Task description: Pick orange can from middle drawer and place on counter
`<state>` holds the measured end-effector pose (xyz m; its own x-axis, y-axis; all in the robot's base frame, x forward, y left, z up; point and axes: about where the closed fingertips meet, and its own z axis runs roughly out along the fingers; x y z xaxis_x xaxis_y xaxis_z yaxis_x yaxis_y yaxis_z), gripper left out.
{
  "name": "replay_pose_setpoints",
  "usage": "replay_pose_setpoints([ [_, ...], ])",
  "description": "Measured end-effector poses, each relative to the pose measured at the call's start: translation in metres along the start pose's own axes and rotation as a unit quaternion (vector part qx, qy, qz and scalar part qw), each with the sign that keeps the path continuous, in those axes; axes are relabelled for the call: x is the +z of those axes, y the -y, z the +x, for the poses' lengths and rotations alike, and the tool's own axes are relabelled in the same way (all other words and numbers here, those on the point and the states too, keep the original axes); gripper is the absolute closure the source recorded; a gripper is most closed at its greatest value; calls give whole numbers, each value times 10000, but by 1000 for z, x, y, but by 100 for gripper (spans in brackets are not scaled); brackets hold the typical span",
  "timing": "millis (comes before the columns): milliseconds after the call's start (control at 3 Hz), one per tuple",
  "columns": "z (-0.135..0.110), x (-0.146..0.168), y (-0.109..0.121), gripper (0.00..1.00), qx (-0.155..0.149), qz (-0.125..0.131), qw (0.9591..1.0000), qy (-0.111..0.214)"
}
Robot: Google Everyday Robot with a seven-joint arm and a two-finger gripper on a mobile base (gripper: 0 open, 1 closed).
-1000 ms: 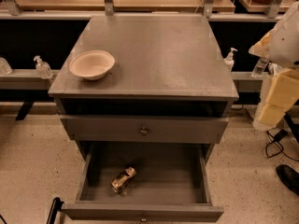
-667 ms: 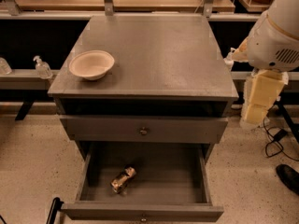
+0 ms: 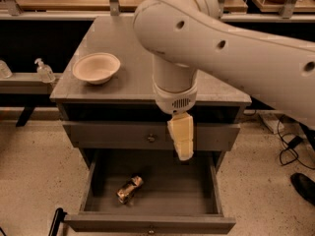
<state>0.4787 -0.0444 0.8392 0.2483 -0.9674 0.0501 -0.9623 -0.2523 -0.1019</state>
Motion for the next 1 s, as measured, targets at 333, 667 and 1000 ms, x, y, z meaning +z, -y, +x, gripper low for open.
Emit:
replay_pose_setpoints([
  [333, 1, -2, 1, 0, 22, 23, 10000, 13],
  [667, -19, 22, 6, 0, -780, 357, 9959, -281],
  [1000, -42, 62, -8, 0, -2430, 885, 9647, -492],
])
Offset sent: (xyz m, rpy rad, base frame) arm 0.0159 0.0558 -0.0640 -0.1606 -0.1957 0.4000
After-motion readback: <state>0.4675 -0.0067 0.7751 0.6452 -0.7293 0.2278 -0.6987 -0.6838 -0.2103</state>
